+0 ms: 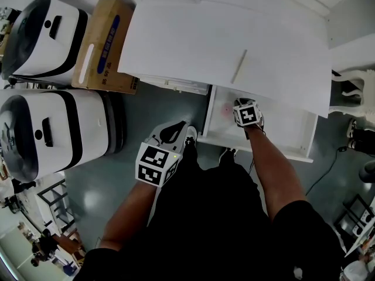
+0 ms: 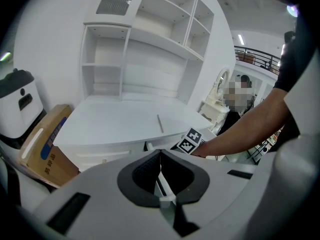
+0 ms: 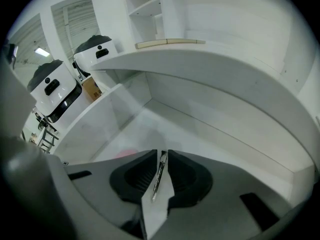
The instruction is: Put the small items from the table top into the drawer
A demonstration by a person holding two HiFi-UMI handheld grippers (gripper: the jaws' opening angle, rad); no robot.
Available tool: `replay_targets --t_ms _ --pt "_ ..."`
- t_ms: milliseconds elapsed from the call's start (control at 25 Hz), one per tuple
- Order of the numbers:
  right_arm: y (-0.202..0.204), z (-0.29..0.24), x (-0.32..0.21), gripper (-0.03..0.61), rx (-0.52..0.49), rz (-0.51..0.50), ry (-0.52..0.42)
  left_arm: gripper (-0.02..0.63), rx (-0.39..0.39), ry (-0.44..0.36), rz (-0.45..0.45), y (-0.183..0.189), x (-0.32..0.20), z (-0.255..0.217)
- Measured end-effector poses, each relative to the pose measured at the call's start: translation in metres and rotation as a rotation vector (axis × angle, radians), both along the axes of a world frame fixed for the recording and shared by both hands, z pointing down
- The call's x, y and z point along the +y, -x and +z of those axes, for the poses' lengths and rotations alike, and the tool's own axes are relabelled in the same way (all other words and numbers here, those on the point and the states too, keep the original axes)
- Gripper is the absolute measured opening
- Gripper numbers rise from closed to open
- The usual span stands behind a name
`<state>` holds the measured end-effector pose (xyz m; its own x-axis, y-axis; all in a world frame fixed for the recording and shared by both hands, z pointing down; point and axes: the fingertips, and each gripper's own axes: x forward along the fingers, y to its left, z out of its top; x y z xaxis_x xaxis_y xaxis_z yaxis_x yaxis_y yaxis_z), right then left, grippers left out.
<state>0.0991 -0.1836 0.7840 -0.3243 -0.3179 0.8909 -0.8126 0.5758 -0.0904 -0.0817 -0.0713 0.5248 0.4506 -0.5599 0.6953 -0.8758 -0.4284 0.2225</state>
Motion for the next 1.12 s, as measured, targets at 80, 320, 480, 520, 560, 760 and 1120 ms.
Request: replay_targets --t_ms 80,320,480,520,560,760,1120 --pt "-0.001 -0.006 0.001 0.060 -0.001 0.001 -0.013 0.011 0.004 -0.007 0.004 -0.001 0.000 -0.001" --pt "-0.005 -0.030 0.008 0.060 -0.033 0.003 -0.056 0.011 0.025 -0.035 0.030 -0.007 0.000 -0.007" --pt "-0.006 -0.065 0.008 0.060 -0.087 0.030 -0.104 0.011 0.037 -0.060 0.055 -0.011 -0.004 -0.013" --pt "-0.006 -0.075 0.008 0.060 -0.110 0.043 -0.114 0.011 0.040 -0.065 0.061 -0.013 -0.006 -0.015" --pt "-0.006 -0.087 0.008 0.060 -0.138 0.058 -0.125 0.011 0.044 -0.072 0.067 -0.015 -0.007 -0.017" --pt "-0.002 -0.154 0.016 0.058 -0.303 0.128 -0.171 0.011 0.059 -0.101 0.116 -0.029 -0.010 -0.024" --pt "-0.009 -0.245 0.052 0.049 -0.527 0.228 -0.205 0.011 0.078 -0.145 0.170 -0.042 -0.022 -0.036"
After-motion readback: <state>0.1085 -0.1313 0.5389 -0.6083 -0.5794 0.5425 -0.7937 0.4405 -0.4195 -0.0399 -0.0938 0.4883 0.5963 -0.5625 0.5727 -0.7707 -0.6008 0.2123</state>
